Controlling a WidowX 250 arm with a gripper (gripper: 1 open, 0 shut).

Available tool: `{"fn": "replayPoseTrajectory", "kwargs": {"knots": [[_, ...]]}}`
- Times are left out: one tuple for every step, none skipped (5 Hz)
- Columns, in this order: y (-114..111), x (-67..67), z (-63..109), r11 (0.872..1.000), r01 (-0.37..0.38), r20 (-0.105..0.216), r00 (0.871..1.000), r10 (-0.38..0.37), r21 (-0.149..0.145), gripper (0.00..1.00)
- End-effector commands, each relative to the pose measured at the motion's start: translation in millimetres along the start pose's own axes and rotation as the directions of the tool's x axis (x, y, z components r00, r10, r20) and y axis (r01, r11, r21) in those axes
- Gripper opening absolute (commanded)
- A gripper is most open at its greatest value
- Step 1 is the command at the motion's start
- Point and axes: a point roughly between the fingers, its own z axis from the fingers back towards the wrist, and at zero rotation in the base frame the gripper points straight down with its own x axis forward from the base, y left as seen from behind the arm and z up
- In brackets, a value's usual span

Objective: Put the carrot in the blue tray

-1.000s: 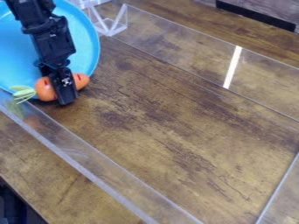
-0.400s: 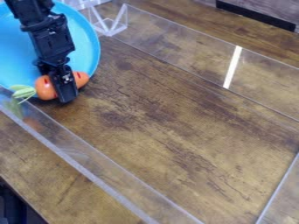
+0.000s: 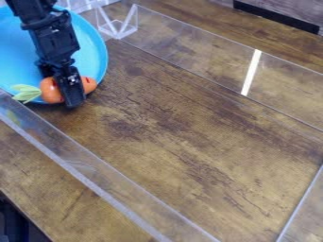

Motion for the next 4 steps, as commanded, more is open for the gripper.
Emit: {"fn": "replayPoseTrajectory", "kwargs": {"knots": [[9.1,4.3,22.8,0.999,-0.033,0.053,0.998,0.031,0.035,1.0],[10.0,5.4,25.8,0.999,-0.041,0.058,0.998,0.039,0.035,0.0],[11.8,6.4,27.9,0.998,-0.045,0.062,0.997,0.043,0.036,0.0],[13.4,6.4,30.8,0.998,-0.05,0.066,0.997,0.048,0.037,0.0]]}}
